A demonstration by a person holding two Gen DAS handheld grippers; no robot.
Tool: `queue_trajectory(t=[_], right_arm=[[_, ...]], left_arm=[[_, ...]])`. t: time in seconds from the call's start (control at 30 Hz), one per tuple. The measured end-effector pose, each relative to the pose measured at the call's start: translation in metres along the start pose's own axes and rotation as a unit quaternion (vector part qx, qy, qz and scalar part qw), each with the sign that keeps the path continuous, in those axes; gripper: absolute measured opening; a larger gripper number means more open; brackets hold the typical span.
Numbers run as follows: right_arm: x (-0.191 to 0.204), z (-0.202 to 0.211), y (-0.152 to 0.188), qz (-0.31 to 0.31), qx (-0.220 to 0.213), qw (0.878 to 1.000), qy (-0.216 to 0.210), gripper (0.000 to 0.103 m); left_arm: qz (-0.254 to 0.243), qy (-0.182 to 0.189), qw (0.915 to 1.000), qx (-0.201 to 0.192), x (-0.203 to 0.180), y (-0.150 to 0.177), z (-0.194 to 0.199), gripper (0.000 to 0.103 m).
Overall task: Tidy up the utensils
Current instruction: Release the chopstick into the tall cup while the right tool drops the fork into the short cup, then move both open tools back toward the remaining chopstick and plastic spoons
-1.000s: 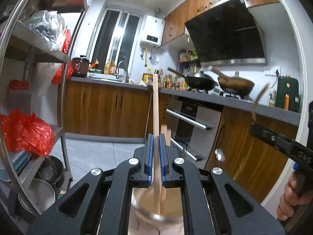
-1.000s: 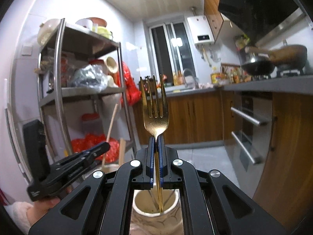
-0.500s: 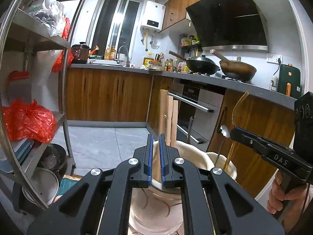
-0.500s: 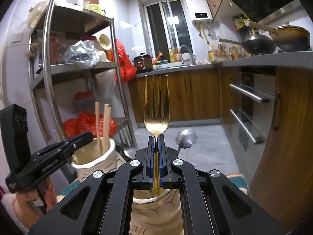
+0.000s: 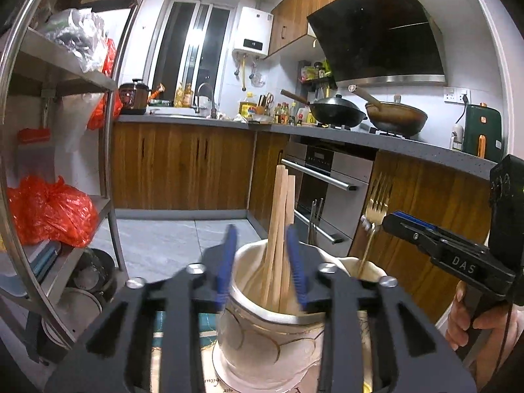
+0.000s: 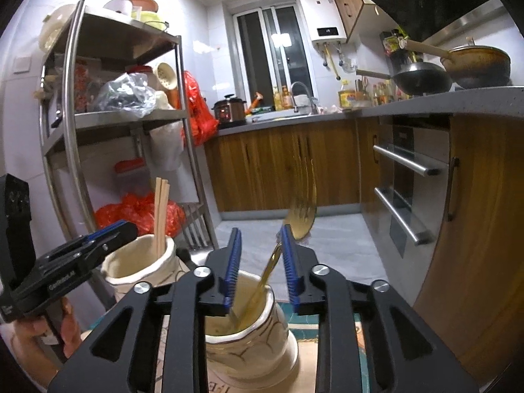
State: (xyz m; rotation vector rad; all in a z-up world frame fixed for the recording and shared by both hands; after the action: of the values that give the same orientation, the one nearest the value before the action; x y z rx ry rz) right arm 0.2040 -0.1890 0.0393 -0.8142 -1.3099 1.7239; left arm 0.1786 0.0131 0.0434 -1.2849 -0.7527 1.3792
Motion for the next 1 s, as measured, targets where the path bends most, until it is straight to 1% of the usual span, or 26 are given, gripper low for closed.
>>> queue_trajectory(t=[0.03,0.07,0.13,0.17,0.23,0.27,0.33,0.4,0.53,0.63,0.77,0.9,1.0], right_arm=[[0.000,0.001,-0.001,-0.001,-0.003,1.000,0.000,0.039],[-0.001,0.002,-0.002,-0.002,-0.005,1.000,-0.001,0.042],[-0.001,0.006,-0.003,-0.002,-0.010,1.000,-0.003,0.059],[0.000,0.008,-0.004,-0.002,-0.013,1.000,-0.004,0.064],[-0.001,0.012,-0.006,-0.002,-0.018,1.000,-0.005,0.080],[-0.001,0.015,-0.006,-0.003,-0.021,1.000,-0.007,0.083],[-0.001,0.021,-0.007,-0.003,-0.027,1.000,-0.006,0.094],[-0.003,0.027,-0.008,-0.004,-0.030,1.000,0.001,0.097],[-0.008,0.036,-0.005,-0.002,-0.021,0.999,0.026,0.098],[-0.009,0.040,0.002,-0.008,-0.004,1.000,0.025,0.098],[-0.006,0.047,0.013,-0.004,0.020,0.999,0.032,0.098],[-0.003,0.054,0.034,0.001,0.052,0.998,0.034,0.098],[0.002,0.057,0.057,0.014,0.091,0.995,0.035,0.098]], left_arm=[[-0.002,-0.001,1.0000,-0.003,-0.001,0.000,0.001,0.040],[-0.005,-0.002,1.0000,-0.006,-0.002,-0.001,0.002,0.043],[-0.007,-0.003,0.9999,-0.011,-0.002,-0.002,0.005,0.060],[-0.008,-0.004,0.9999,-0.014,-0.003,-0.002,0.006,0.064],[-0.013,-0.006,0.9996,-0.023,-0.005,-0.004,0.010,0.077],[-0.016,-0.009,0.9994,-0.030,-0.005,-0.004,0.013,0.081],[-0.021,-0.016,0.9988,-0.042,-0.006,-0.005,0.019,0.097],[-0.024,-0.023,0.9981,-0.052,-0.006,-0.006,0.026,0.098],[-0.030,-0.028,0.9977,-0.054,-0.005,0.000,0.038,0.098],[-0.039,-0.029,0.9977,-0.047,-0.007,0.010,0.047,0.098],[-0.053,-0.028,0.9981,-0.018,-0.011,0.029,0.054,0.098],[-0.055,-0.015,0.9977,0.037,-0.017,0.054,0.056,0.098],[-0.056,-0.008,0.9954,0.077,-0.020,0.072,0.057,0.098]])
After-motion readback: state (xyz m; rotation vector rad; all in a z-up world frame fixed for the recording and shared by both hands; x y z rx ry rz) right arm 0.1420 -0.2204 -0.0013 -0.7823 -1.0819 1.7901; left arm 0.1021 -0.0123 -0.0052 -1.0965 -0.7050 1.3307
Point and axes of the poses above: each gripper's, at about its wrist camera, not at the fingertips, and z roughly against the way its jaws point, x to its left, y to its underside, the point moved 5 cm from there along -z, roughly the way its jaws point, and after that the axes turned 11 degrees about z, right-handed, at the moved point
